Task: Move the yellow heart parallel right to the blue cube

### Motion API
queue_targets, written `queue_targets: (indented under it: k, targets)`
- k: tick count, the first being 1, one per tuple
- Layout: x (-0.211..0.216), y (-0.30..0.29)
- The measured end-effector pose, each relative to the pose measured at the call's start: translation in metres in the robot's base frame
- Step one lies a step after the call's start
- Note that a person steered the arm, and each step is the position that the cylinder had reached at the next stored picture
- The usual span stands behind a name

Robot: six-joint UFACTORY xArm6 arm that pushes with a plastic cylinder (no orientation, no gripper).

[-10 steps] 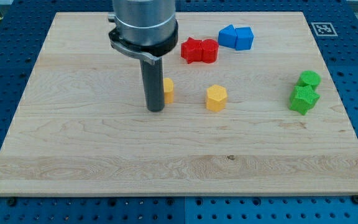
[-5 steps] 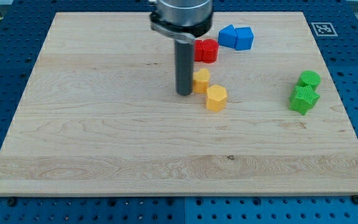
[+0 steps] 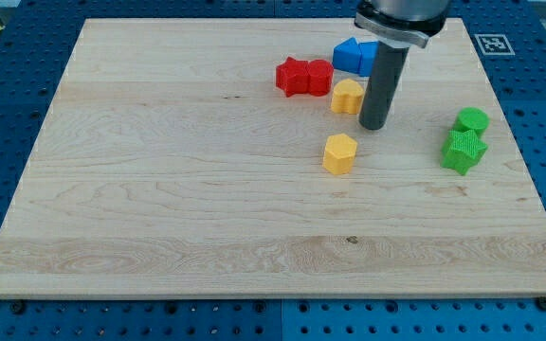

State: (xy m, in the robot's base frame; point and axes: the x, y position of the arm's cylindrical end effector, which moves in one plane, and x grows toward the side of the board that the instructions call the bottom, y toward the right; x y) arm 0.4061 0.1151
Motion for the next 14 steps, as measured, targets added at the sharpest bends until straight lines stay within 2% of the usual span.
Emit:
queue_targets:
  k: [2, 3, 4, 5, 6, 7, 9, 11, 14]
  targets:
    - [-0.010, -0.048]
    - [-0.029, -0.059]
    - [-0.038, -0.026]
    - [-0.037, 0.038]
    - [-0.041, 0.077]
    - [-0.053, 0.089]
    - [-0.037, 0.126]
    - [-0.066, 0.133]
    - [-0.050, 0.105]
